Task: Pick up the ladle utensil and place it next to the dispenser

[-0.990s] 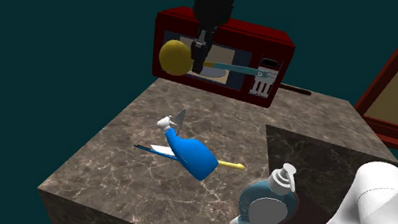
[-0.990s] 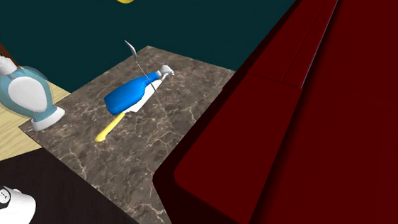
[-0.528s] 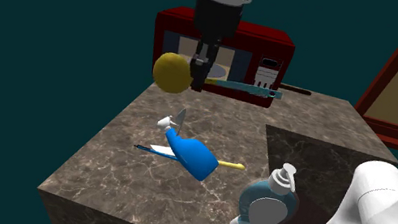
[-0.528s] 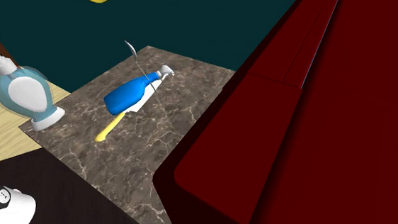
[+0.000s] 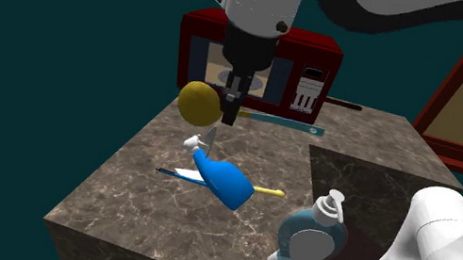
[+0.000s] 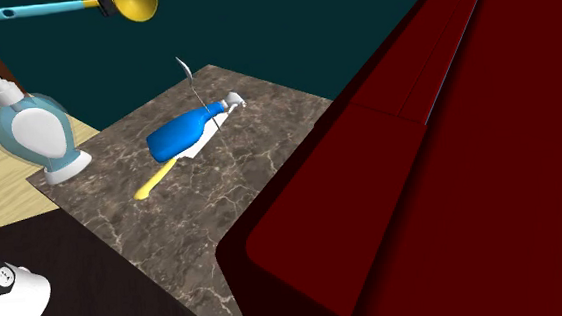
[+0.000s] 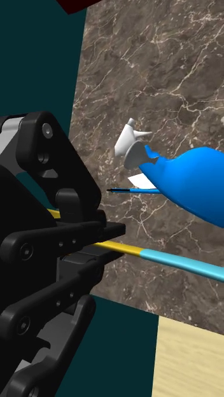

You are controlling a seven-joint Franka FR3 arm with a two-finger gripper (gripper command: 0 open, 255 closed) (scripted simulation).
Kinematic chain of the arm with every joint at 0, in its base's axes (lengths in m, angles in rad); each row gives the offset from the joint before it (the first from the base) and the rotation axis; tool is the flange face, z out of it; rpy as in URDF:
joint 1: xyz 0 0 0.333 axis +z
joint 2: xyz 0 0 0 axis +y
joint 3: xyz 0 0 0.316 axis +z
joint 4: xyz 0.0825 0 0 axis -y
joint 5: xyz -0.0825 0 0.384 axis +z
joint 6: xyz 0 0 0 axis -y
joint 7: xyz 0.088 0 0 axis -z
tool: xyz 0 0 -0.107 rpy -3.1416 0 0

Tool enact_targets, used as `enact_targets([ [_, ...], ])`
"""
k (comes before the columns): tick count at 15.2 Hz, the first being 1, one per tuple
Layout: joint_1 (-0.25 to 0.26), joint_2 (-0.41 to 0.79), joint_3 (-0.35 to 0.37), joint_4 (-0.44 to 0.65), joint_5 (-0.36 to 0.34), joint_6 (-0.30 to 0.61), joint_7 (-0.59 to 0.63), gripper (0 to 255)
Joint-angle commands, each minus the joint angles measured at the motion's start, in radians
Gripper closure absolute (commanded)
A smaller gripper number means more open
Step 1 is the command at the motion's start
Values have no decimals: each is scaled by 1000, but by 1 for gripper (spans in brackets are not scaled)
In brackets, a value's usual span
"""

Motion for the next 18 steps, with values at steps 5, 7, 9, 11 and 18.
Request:
enact_targets([
  [5, 2, -6, 2, -90, 1, 84, 11, 255],
  [7, 3, -7, 3, -118, 1, 110, 14, 255],
  [9, 4, -8, 4, -145, 0, 137, 17, 255],
  [11, 4, -7, 5, -171, 0, 163, 21, 255],
  [18, 5, 2, 9, -257, -4, 257, 35, 255],
])
